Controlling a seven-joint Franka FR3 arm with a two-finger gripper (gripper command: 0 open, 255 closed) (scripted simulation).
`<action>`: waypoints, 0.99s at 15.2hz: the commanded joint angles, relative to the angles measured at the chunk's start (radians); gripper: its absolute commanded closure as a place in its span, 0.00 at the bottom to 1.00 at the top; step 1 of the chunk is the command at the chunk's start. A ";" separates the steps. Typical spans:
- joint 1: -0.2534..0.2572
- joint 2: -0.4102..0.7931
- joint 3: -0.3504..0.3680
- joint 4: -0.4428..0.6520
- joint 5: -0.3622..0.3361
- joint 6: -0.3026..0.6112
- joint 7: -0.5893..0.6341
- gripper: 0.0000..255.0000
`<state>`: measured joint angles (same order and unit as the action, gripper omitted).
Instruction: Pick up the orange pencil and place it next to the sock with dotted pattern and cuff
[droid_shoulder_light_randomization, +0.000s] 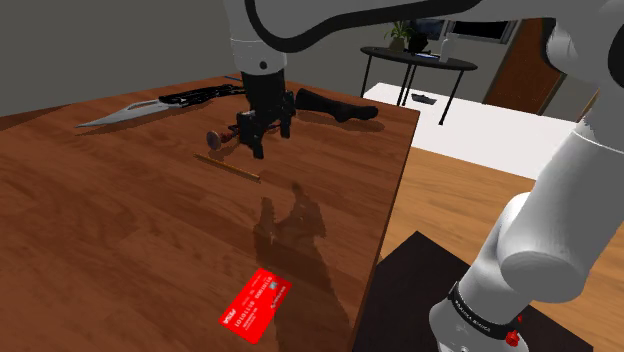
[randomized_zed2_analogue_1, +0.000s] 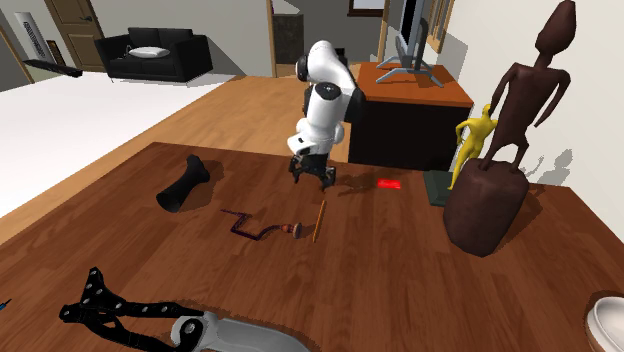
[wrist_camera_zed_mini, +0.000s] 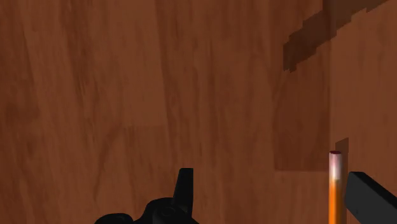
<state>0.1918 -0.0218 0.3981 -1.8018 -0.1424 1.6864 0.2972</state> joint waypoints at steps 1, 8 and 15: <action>0.025 0.073 0.028 0.084 -0.047 -0.018 0.032 0.00; 0.106 0.253 0.066 0.260 -0.171 -0.041 0.092 0.00; 0.092 0.245 0.059 0.177 -0.171 0.036 0.096 0.00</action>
<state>0.2840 0.2238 0.4575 -1.6197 -0.3134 1.7172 0.3924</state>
